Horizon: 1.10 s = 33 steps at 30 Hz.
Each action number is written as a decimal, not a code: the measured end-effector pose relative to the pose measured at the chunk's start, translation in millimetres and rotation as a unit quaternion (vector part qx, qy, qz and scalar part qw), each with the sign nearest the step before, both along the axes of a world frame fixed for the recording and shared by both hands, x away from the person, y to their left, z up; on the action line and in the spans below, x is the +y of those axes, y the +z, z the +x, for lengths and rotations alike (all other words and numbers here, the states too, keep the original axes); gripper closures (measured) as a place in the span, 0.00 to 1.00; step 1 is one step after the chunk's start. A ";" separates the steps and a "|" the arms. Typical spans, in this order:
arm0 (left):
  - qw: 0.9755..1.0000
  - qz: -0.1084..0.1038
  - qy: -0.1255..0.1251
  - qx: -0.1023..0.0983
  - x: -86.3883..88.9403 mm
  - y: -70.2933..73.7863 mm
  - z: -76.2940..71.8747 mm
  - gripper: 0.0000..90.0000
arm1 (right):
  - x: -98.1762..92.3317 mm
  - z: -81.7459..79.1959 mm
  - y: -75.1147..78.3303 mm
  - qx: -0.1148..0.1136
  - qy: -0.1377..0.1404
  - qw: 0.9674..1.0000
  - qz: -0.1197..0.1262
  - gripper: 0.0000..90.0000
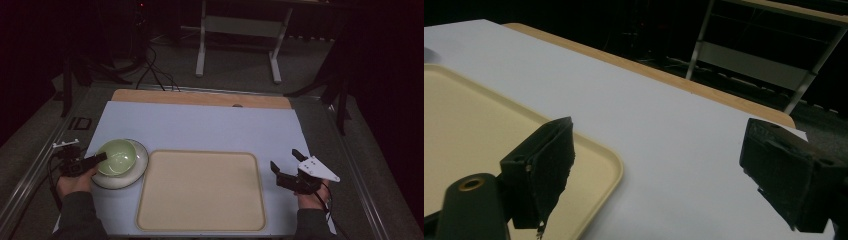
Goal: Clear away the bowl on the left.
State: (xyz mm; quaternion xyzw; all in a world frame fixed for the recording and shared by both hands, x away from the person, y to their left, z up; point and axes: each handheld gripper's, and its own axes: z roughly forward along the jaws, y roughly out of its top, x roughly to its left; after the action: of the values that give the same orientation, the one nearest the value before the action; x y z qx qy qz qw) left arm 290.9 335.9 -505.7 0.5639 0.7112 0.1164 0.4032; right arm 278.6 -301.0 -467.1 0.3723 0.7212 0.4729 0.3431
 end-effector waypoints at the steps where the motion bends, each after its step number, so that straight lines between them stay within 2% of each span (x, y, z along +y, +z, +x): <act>1: 1.000 -0.001 0.001 -0.001 0.1 0.3 -0.2 0.90 | 0.0 0.0 0.0 0.000 0.000 1.000 0.000 0.15; 28: 0.998 -0.037 -0.006 -0.041 -3.5 10.0 -5.6 0.90 | -0.2 0.1 0.0 0.001 -0.001 1.000 0.000 0.15; 33: 0.998 -0.037 -0.009 -0.049 -5.2 12.1 -6.2 0.90 | -0.2 0.0 0.1 0.000 -0.001 1.000 0.000 0.15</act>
State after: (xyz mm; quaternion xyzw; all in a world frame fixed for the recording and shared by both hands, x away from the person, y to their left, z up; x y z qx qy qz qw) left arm 284.7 330.6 -493.6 0.5487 0.6895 0.1138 0.4589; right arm 278.6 -301.2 -467.0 0.3730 0.7210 0.4726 0.3430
